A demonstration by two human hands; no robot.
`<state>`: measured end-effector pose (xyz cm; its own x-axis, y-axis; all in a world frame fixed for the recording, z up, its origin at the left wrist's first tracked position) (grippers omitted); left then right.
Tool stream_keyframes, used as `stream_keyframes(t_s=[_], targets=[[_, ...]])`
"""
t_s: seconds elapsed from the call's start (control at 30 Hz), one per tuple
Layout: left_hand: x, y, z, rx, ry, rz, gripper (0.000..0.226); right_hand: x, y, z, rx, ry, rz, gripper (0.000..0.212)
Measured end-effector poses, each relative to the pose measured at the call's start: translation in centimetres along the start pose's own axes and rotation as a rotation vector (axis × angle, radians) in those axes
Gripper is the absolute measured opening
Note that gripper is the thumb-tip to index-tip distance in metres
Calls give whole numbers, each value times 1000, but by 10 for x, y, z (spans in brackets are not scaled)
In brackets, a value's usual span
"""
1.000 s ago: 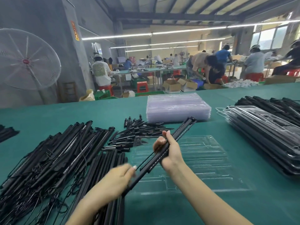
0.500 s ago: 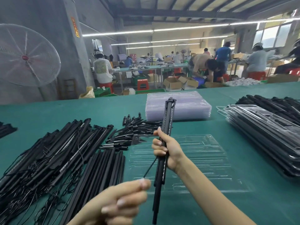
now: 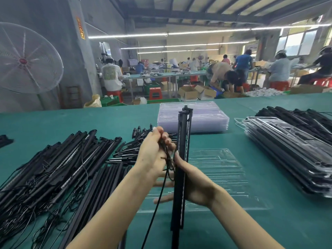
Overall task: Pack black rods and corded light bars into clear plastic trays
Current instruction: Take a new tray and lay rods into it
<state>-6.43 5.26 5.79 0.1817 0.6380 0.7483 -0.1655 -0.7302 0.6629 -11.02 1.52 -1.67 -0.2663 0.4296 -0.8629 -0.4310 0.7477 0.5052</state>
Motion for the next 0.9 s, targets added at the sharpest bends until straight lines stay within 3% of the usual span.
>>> stream_keyframes(t_s=[0.1, 0.17, 0.33, 0.4, 0.5, 0.7, 0.8, 0.9], targets=[[12, -8, 18, 50, 61, 43, 33, 12, 20, -10, -182, 38, 94, 47], [10, -13, 21, 3, 12, 145, 31, 9, 24, -12, -204, 33, 6, 46], [-11, -37, -4, -379, -317, 626, 41, -17, -14, -11, 70, -24, -248, 24], [-12, -62, -15, -376, -354, 760, 43, -18, -28, -11, 133, -19, -260, 23], [-21, -88, -30, -359, -360, 1170, 47, -16, -40, -5, 212, -34, -277, 28], [-83, -87, -67, -681, -628, 1603, 45, -26, -49, 7, 371, -122, -363, 33], [-100, -87, -82, -830, -758, 1556, 26, -46, -56, 7, 486, -220, -421, 30], [-105, -81, -90, -820, -827, 1408, 26, -67, -60, 1, 592, -344, -510, 23]])
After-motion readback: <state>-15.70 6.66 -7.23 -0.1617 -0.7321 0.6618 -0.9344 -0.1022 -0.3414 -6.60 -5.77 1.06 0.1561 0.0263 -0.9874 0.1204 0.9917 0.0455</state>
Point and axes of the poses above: each hand's wrist, its own z-axis towards the middle knuckle, its own y-axis out of the palm, x = y × z, the point moved 9 cm from there along z, towards the middle knuckle, and after that the axes turned 3 degrees about -y, right-handed, at the moved point
